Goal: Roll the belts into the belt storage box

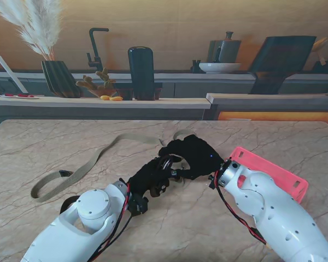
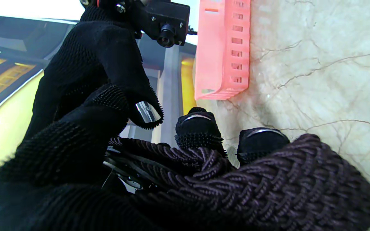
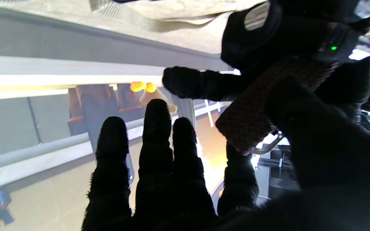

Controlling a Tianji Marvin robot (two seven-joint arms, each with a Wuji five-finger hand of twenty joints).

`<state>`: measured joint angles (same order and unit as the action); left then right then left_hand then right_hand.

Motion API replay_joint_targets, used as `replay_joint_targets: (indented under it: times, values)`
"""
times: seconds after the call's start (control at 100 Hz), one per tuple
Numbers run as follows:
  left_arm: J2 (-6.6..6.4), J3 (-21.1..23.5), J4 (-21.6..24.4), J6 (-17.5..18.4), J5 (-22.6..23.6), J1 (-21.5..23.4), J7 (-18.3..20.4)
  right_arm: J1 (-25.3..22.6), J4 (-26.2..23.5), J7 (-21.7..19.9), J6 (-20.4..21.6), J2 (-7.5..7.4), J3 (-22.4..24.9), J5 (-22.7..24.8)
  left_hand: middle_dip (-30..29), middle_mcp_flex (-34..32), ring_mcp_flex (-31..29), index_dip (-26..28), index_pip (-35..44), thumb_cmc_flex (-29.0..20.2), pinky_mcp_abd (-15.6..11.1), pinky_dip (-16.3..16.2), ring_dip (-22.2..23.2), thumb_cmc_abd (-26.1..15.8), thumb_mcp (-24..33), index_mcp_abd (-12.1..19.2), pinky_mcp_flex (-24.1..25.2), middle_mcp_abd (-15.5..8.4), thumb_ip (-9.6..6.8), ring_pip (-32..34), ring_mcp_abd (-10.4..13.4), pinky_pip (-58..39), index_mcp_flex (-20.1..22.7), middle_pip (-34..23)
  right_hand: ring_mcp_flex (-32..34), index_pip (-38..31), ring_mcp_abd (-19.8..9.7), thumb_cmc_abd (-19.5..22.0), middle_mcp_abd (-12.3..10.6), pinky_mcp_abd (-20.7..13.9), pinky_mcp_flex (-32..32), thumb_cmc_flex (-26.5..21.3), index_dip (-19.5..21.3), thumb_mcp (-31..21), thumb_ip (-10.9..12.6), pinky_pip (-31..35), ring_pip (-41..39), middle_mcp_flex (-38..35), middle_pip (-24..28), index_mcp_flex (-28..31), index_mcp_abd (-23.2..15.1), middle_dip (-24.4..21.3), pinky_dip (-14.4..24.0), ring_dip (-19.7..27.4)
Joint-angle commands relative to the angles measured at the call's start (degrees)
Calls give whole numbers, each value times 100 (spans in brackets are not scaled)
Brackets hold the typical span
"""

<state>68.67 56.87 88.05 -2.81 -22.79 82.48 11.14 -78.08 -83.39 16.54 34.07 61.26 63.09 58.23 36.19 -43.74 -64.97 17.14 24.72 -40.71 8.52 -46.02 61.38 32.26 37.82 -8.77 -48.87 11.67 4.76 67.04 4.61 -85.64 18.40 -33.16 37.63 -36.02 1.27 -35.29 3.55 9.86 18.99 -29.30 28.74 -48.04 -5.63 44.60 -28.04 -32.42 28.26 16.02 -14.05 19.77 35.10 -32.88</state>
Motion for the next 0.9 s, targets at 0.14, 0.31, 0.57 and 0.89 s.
replay_joint_targets:
  times: [0.14, 0.31, 0.57, 0.89]
  values:
    - [0, -30, 2, 18, 84, 7, 9, 270, 245, -46, 208, 64, -315, -204, -42, 76, -192, -122, -223, 142, -138, 85, -46, 272, 137, 36, -197, -34, 59, 275, 394, -456, -184, -93, 474, -326, -212, -75, -353, 20, 103, 8, 248, -256, 26, -110, -197, -1122, 301, 1202, -33, 169, 149, -154]
    - [16, -16, 40, -14, -8, 51, -28, 401, 428, 188, 330, 105, -495, -215, -41, 68, -199, -145, -224, 112, -112, 103, -71, 206, 107, 32, -199, -33, 63, 255, 376, -457, -185, -101, 938, -1898, -349, -94, -651, 69, 277, -732, -550, 141, -579, 1, -610, -2663, 516, 2184, -1062, 374, 123, -428]
    - [37, -9, 63, 9, -181, 84, -32, 481, 599, 663, 245, 176, -650, -188, -66, 97, 12, -171, -213, 64, 66, 93, -94, 49, -106, 65, 129, -17, 47, 116, 171, -247, -123, -44, 1587, -2396, -430, -215, -616, 114, 619, -1003, -1309, -278, -663, 331, -1038, -3877, 357, 3264, -981, 121, 26, -575]
    - [147, 39, 296, 329, 393, 254, -998, 121, 253, 1482, -811, 336, -298, -276, -636, 467, 2737, 45, -408, -153, 1080, 563, -1722, -538, -1003, 360, 3427, -263, -99, -3253, -1744, 2624, 248, 996, 1524, -2532, -332, -278, -530, 285, 414, -959, -1506, -522, -665, 386, -1109, -3948, 421, 3354, -825, 39, -86, -563]
